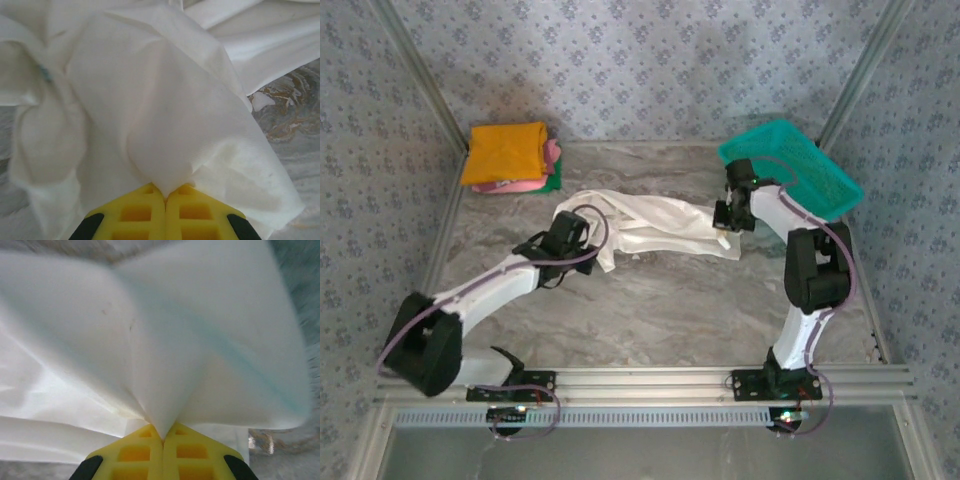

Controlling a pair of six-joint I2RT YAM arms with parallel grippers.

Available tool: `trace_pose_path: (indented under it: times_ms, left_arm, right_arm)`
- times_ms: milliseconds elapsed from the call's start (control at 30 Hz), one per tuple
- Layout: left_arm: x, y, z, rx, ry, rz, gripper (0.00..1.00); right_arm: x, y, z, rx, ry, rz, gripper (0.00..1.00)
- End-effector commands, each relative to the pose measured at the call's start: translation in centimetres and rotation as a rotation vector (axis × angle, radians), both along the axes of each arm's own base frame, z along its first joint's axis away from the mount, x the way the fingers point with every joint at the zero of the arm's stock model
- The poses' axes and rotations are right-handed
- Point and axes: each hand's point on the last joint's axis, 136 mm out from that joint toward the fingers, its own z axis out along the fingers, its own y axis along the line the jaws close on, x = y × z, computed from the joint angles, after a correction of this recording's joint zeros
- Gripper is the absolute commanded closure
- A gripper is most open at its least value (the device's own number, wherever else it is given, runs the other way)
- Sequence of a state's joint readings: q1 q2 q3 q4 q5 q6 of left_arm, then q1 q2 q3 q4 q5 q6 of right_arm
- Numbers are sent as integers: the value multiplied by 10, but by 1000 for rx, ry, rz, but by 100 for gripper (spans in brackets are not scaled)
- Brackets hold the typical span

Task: Fold and stack the t-shirts

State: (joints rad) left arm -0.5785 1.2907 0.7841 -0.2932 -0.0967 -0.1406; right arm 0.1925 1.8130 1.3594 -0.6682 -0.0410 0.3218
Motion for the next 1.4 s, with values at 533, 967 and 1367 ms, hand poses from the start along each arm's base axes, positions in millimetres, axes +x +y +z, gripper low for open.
trace_pose_path:
  times_ms: [533, 967, 1367]
  left_arm:
    - [-29, 111, 66, -103, -110, 318, 100]
    - [16, 105, 119, -250, -243, 307, 100]
    - [9, 112, 62, -185, -154, 338, 100]
  right_arm:
    - [121, -36, 164, -5, -345, -52, 100]
    - [149, -37, 175, 54, -361, -84, 43]
    - [2, 7, 119, 138, -369, -57, 25]
